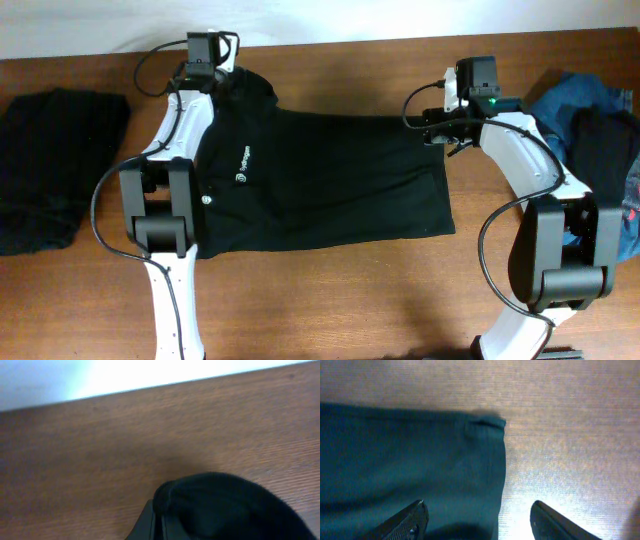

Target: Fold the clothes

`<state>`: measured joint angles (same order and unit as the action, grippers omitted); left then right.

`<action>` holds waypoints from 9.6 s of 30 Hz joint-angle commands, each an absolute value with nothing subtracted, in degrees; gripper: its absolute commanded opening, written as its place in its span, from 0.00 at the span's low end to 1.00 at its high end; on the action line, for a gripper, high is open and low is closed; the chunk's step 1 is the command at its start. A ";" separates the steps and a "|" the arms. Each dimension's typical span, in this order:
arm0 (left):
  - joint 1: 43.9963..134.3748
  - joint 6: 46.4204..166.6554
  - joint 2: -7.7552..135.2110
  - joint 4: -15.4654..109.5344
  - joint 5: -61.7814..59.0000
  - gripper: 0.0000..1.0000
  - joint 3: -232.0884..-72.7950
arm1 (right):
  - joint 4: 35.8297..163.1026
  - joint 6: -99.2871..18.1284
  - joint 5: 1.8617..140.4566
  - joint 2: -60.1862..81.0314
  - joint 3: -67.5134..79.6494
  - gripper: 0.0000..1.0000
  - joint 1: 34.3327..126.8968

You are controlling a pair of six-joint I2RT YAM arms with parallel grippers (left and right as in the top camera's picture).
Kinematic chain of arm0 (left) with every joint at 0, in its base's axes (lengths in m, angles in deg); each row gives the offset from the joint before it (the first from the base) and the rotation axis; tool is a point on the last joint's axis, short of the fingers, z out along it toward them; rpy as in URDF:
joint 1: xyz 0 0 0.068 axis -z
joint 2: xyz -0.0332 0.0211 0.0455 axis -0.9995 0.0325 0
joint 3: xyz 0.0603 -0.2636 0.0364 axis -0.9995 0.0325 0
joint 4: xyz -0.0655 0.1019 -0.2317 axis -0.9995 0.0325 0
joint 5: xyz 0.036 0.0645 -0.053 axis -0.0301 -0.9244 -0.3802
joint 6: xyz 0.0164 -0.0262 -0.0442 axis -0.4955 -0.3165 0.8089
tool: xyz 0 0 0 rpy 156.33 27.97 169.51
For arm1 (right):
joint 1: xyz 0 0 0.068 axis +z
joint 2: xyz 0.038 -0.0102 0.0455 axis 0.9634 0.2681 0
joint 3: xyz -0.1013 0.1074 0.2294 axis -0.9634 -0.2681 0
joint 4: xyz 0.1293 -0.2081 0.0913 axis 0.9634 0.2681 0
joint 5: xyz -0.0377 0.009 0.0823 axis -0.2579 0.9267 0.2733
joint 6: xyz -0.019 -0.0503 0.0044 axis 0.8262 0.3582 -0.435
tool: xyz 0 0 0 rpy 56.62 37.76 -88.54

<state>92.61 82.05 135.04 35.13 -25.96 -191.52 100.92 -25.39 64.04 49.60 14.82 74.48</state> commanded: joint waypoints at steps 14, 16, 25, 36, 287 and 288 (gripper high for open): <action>91.71 81.96 134.66 36.07 -25.74 0.01 -192.75 | 88.70 -23.92 63.06 60.18 14.69 0.69 74.31; 91.71 81.96 134.66 36.05 -25.76 0.01 -192.75 | 87.00 -23.92 63.06 60.73 14.69 0.69 74.33; 91.71 81.96 134.66 36.10 -25.76 0.01 -192.75 | 84.35 -23.92 63.06 62.28 14.69 0.65 74.33; 91.71 81.96 134.66 36.07 -25.76 0.07 -192.75 | 81.60 -23.99 62.43 64.62 14.69 0.65 74.33; 89.94 87.42 118.71 92.99 -26.66 0.00 -182.28 | 113.31 -26.11 68.92 50.65 6.65 0.71 78.57; 89.83 87.42 118.71 93.97 -26.66 0.00 -182.28 | 113.33 -26.11 68.92 50.65 6.65 0.71 78.57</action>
